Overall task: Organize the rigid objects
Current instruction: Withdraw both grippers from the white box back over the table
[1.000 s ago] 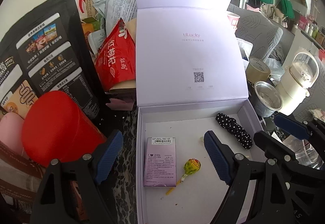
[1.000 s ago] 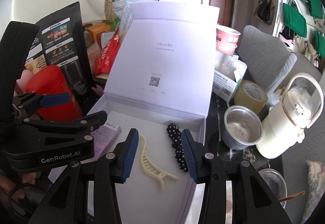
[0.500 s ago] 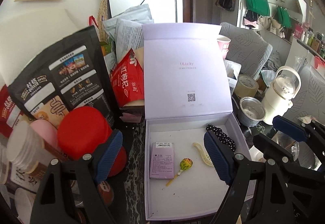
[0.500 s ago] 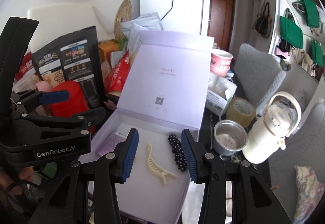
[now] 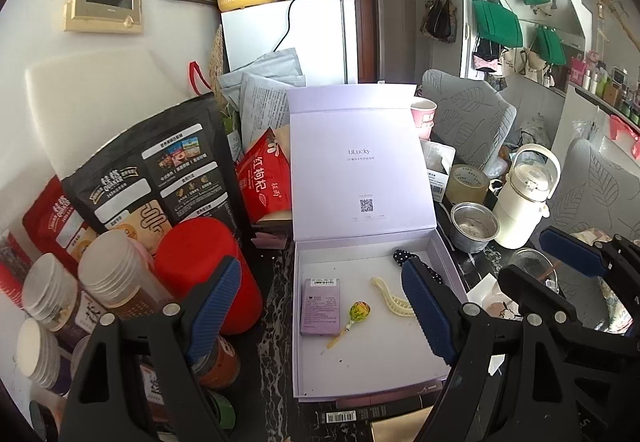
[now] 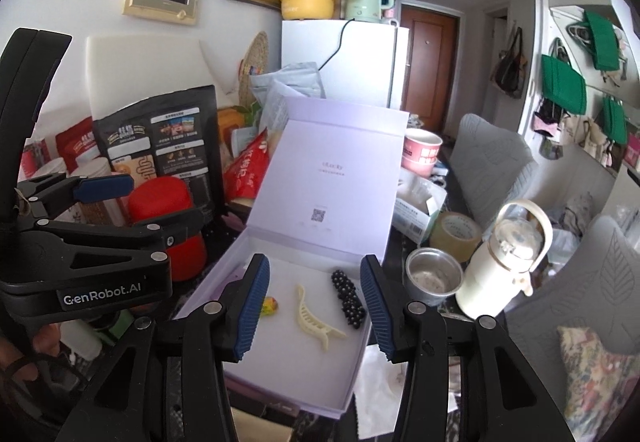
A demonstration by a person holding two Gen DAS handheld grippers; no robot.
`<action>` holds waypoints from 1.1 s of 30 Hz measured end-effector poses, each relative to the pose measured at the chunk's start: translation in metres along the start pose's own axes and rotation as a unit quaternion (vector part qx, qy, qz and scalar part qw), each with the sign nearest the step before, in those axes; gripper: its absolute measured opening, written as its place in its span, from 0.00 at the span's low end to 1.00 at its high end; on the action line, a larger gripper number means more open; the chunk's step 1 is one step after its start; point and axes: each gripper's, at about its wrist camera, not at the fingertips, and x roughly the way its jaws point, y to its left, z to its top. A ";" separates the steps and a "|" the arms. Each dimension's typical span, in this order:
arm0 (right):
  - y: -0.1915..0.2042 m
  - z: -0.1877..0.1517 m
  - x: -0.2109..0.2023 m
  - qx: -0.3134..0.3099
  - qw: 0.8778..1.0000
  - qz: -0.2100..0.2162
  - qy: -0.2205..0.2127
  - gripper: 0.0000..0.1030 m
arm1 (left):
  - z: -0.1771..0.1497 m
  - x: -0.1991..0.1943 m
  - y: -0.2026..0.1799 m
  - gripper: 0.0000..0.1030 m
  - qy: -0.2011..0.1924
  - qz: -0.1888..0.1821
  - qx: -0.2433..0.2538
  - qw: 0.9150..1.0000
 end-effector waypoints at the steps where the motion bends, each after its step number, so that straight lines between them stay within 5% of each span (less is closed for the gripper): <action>1: 0.001 -0.001 -0.004 0.000 1.000 0.000 -0.003 0.48 | -0.002 -0.005 0.000 0.80 -0.003 0.003 0.000 1.000; 22: 0.018 -0.049 -0.073 0.002 1.000 0.002 -0.021 0.57 | -0.063 -0.068 0.007 0.81 -0.006 0.013 -0.010 1.000; 26: 0.023 -0.062 -0.082 0.001 1.000 0.005 -0.017 0.58 | -0.078 -0.076 0.006 0.99 -0.004 0.011 -0.009 1.000; 33: 0.026 -0.087 -0.096 0.003 1.000 0.010 -0.011 0.61 | -0.104 -0.082 0.004 1.00 0.006 0.010 -0.008 1.000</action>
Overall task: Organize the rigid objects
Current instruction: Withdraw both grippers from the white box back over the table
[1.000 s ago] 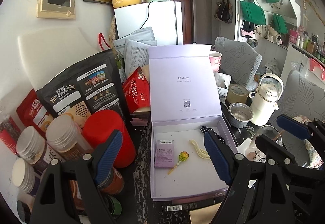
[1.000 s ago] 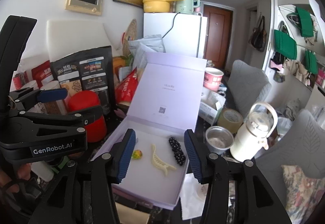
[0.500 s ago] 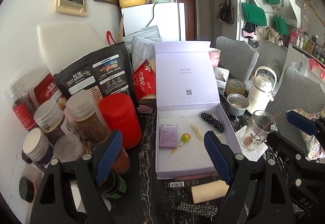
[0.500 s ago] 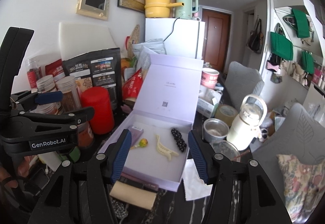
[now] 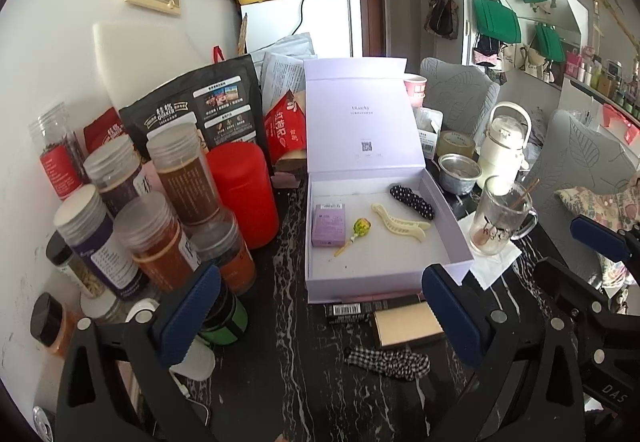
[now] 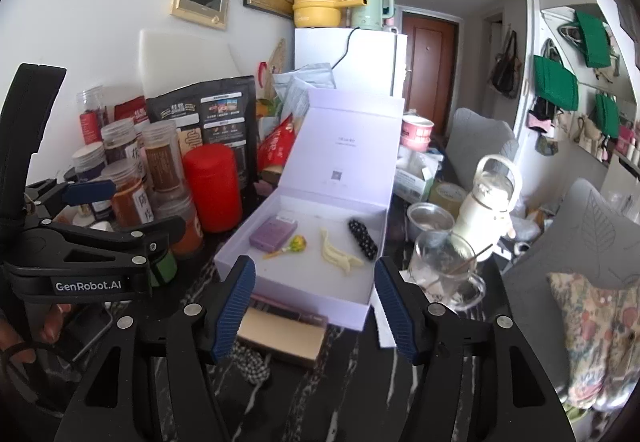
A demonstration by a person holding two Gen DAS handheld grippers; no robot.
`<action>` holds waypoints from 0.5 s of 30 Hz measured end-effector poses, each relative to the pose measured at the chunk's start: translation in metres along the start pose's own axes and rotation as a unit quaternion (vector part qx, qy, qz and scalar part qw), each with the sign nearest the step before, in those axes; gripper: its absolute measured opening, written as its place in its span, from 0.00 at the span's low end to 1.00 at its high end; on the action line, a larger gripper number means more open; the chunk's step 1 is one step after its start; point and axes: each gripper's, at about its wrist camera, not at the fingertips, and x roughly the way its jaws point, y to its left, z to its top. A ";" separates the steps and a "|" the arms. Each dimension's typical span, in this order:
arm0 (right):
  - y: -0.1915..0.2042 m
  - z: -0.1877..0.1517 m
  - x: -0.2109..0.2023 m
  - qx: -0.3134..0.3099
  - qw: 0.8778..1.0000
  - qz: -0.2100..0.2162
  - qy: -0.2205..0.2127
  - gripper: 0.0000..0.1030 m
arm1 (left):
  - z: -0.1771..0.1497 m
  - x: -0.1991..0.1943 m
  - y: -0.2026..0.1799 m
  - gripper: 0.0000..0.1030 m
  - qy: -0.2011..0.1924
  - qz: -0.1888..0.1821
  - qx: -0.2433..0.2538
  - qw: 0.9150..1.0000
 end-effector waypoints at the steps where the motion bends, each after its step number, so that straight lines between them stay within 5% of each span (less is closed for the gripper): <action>1: 0.000 -0.003 -0.001 0.001 1.000 0.001 0.000 0.63 | -0.002 -0.001 -0.001 1.00 0.000 -0.001 0.001 1.000; 15: -0.008 -0.046 -0.009 0.023 0.999 0.010 0.022 0.69 | -0.037 0.007 -0.013 1.00 0.021 -0.049 0.013 0.998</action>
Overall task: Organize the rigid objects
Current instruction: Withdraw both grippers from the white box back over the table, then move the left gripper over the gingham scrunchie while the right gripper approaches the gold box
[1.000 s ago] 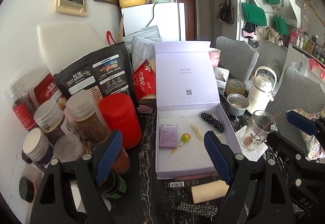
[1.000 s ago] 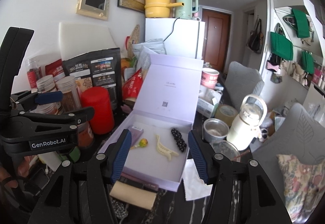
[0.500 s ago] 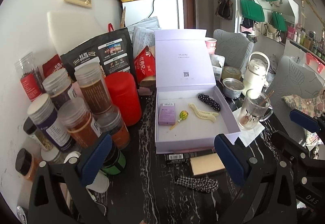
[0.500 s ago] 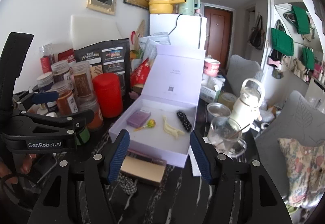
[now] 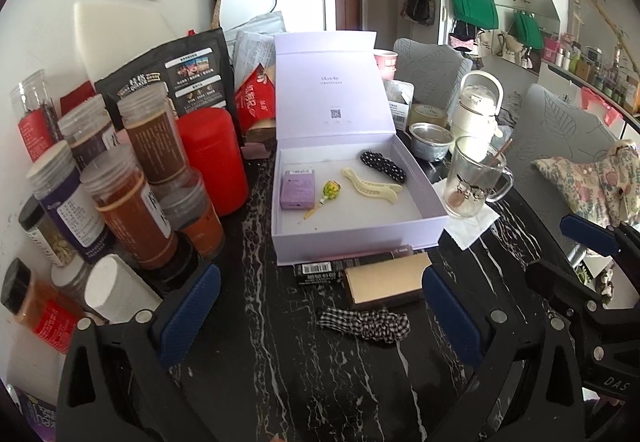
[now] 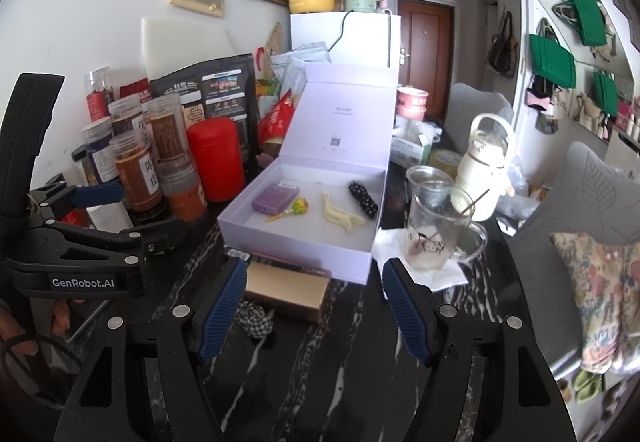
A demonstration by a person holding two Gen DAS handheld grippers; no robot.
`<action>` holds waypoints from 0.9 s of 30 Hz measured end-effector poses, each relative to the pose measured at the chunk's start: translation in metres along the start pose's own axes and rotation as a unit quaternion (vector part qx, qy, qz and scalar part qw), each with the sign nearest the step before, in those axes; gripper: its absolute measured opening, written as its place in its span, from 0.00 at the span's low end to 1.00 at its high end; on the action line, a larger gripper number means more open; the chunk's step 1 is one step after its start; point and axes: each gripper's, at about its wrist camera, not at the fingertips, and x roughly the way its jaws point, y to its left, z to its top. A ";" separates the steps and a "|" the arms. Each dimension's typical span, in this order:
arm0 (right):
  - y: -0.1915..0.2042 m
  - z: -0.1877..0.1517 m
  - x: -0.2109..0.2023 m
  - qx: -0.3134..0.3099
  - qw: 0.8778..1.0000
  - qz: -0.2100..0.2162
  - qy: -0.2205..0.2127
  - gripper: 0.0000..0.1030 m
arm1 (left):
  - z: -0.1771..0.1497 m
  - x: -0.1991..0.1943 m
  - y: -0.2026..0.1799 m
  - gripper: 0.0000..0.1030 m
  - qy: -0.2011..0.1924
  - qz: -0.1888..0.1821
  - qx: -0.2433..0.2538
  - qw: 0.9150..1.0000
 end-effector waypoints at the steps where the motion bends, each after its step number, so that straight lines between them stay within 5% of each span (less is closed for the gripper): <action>1: -0.001 -0.003 0.001 0.002 1.000 0.001 0.002 0.69 | -0.002 0.001 -0.001 1.00 0.002 -0.003 0.000 1.000; 27: -0.032 -0.053 0.050 0.048 0.997 0.028 0.062 0.69 | -0.048 0.089 -0.013 1.00 0.087 -0.113 0.022 0.990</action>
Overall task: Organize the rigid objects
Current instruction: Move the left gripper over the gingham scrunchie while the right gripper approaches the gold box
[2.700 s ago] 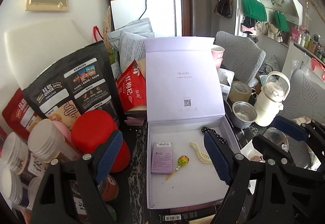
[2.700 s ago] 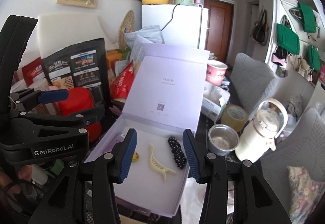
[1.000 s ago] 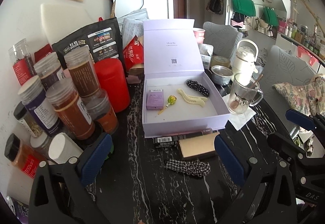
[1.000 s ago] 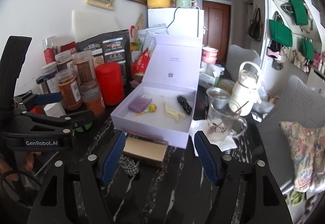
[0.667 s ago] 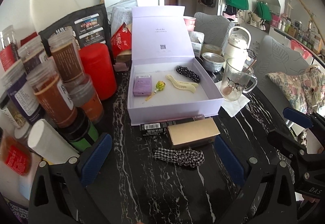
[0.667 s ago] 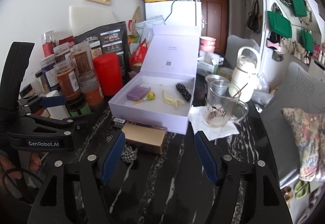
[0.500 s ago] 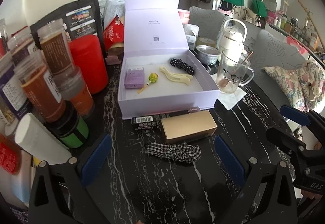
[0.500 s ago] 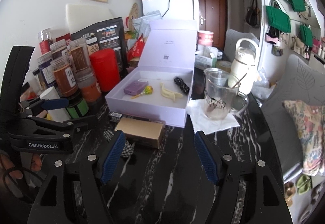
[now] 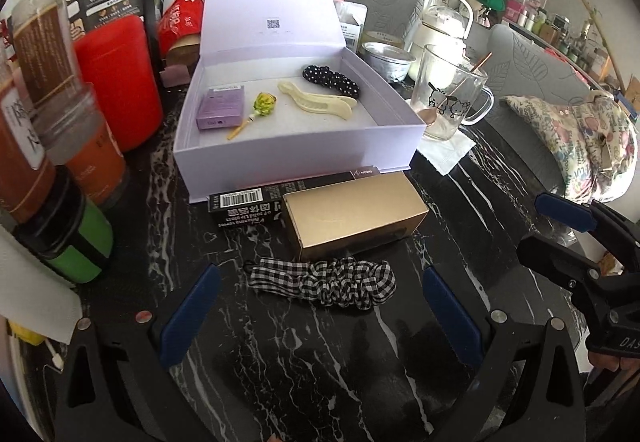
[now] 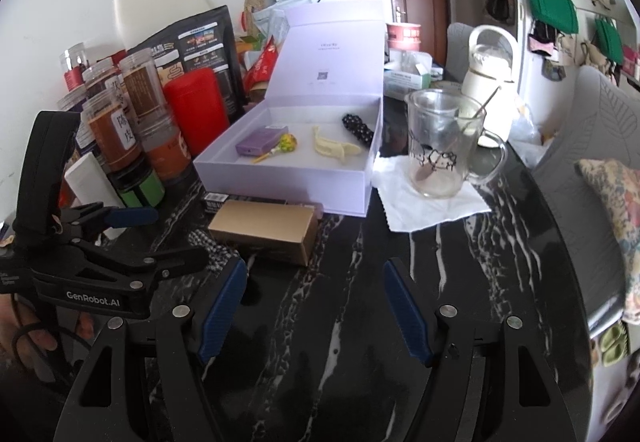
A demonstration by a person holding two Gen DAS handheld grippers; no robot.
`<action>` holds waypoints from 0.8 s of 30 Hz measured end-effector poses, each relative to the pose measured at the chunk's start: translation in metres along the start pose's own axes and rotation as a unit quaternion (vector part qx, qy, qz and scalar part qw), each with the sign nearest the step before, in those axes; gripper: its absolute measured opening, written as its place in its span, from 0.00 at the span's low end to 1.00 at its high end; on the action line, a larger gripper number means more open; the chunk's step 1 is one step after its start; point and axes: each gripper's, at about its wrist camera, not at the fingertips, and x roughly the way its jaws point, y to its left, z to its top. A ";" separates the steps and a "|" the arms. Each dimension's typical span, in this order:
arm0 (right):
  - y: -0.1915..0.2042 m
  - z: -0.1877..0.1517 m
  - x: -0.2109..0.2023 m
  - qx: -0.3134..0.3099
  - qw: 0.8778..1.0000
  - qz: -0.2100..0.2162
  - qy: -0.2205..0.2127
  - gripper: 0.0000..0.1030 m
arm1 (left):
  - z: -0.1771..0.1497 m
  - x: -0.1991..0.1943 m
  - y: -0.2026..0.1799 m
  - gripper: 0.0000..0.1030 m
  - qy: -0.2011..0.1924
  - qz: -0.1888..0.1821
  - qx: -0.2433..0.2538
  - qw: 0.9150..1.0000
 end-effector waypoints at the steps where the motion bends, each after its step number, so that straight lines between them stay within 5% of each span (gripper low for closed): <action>1: -0.001 0.000 0.002 0.001 1.000 0.000 0.002 0.69 | -0.001 0.001 0.000 1.00 -0.005 -0.004 0.004 1.000; 13: -0.011 0.001 0.020 0.013 1.000 -0.002 0.019 0.69 | 0.002 0.029 0.004 1.00 0.005 -0.036 0.034 0.999; 24: -0.014 0.004 0.031 0.016 0.999 -0.005 0.032 0.69 | -0.001 0.045 0.000 1.00 0.016 -0.026 0.068 0.997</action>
